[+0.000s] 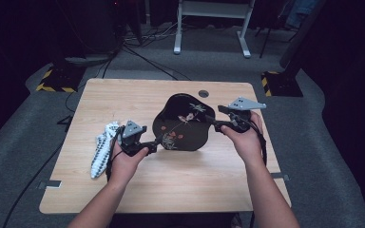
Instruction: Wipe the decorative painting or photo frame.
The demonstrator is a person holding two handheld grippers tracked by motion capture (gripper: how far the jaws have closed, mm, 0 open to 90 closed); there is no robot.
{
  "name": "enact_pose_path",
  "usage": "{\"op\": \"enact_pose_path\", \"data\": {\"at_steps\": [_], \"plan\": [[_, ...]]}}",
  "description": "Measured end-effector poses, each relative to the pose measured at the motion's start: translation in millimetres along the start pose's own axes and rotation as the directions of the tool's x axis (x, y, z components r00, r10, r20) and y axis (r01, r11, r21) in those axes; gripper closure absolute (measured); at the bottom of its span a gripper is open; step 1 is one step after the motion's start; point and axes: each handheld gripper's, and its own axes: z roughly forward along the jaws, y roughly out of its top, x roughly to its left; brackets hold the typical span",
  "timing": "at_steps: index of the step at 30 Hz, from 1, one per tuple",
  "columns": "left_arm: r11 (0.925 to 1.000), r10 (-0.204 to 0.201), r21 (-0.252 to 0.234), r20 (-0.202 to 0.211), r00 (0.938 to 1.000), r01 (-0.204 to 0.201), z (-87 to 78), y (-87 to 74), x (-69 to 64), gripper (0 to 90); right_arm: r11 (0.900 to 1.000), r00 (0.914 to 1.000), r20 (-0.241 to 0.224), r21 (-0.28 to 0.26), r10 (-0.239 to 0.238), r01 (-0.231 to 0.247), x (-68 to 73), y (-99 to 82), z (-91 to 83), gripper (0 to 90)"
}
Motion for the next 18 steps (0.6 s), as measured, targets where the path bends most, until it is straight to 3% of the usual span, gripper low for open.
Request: {"op": "enact_pose_path", "data": {"at_steps": [6, 13, 18], "plan": [[0.9987, 0.050, 0.003, 0.001, 0.9987, -0.050, -27.4, 3.4, -1.4, 23.2, 0.9997, 0.9999, -0.009, -0.023, 0.006, -0.006, 3.4, -1.6, -17.8, 32.8], [0.9977, 0.068, -0.011, 0.014, 0.9976, -0.067, -59.7, 3.7, 0.3, 22.8, 0.9995, 0.9997, -0.025, -0.030, -0.004, 0.003, 6.4, -11.8, -43.0, 32.4], [0.9945, 0.103, 0.016, 0.007, 0.9946, -0.103, -81.4, -3.1, 7.1, 22.6, 0.9994, 0.9998, -0.020, -0.034, 0.001, -0.002, 2.7, -22.2, -61.0, 32.1]]}}
